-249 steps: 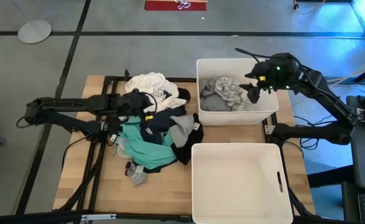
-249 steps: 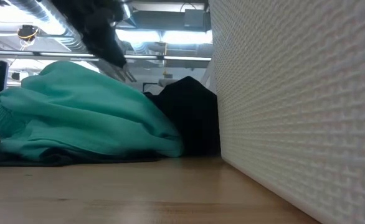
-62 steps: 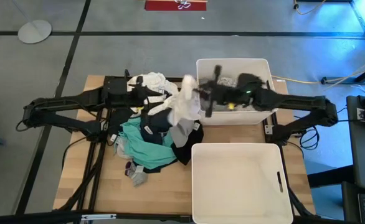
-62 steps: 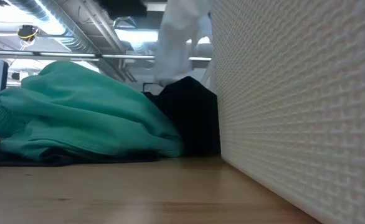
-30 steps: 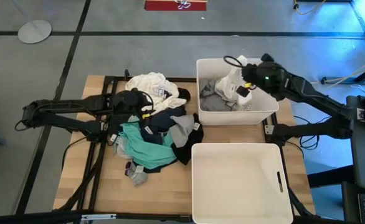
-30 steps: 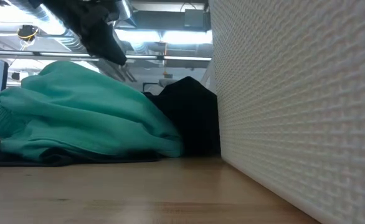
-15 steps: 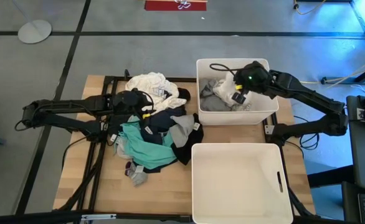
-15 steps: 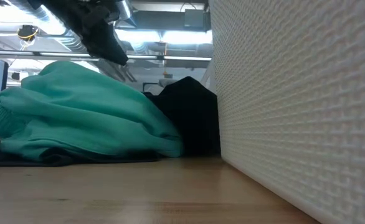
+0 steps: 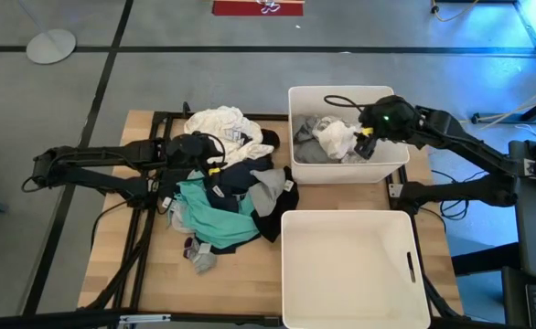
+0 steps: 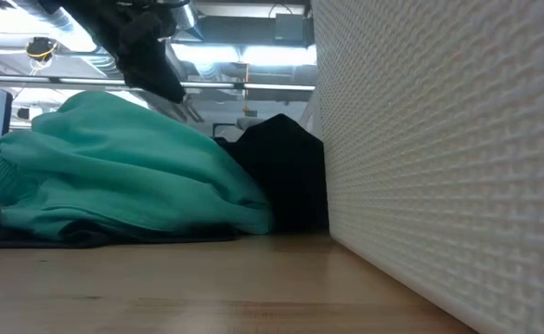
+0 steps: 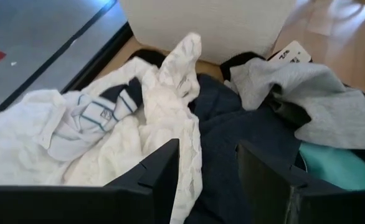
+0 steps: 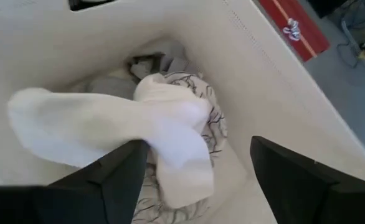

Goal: Sort clothes
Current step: Put the white pants into the top white laundry bin, then put the white dress into the top white laundry bin

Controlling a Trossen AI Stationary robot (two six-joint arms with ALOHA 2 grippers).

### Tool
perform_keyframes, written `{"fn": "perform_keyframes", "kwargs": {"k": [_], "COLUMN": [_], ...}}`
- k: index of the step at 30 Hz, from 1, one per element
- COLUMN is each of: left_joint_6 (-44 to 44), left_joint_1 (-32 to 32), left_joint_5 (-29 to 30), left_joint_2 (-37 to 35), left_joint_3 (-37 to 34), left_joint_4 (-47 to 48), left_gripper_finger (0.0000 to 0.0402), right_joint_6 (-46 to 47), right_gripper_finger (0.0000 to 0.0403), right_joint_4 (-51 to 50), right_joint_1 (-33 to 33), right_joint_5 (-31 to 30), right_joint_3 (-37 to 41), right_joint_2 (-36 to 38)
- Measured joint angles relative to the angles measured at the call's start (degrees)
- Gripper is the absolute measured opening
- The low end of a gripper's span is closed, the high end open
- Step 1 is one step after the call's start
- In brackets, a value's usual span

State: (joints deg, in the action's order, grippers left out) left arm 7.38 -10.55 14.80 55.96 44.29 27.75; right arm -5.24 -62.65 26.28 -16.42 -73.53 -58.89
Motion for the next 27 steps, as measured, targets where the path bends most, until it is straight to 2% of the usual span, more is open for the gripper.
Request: {"fn": "perform_keyframes", "kwargs": {"k": [10, 13, 20, 27], "left_joint_6": [4.23, 4.52, 2.59, 5.1], "left_joint_1": [-1.87, -3.53, -7.86, -15.46], "left_joint_5": [0.69, 3.16, 2.57, 11.32], "left_joint_2": [0.02, 0.02, 1.79, 1.85], "left_joint_3": [-0.09, -1.79, -6.24, -6.4], "left_joint_4": [5.61, 5.43, 1.31, 1.08], "left_gripper_finger": [0.015, 0.015, 0.015, 0.015], "right_joint_6": [3.96, 4.53, 5.01, 5.01], "right_gripper_finger": [0.028, 0.028, 0.028, 0.028], "right_joint_4": [-10.46, -11.17, -10.45, -9.62], "right_joint_1": [-0.01, -0.02, -0.01, -0.01], "right_joint_5": [2.52, 2.57, 2.57, 2.57], "right_joint_3": [-0.05, -0.05, -0.05, -0.05], "right_joint_2": [1.68, 1.66, 1.66, 1.66]}}
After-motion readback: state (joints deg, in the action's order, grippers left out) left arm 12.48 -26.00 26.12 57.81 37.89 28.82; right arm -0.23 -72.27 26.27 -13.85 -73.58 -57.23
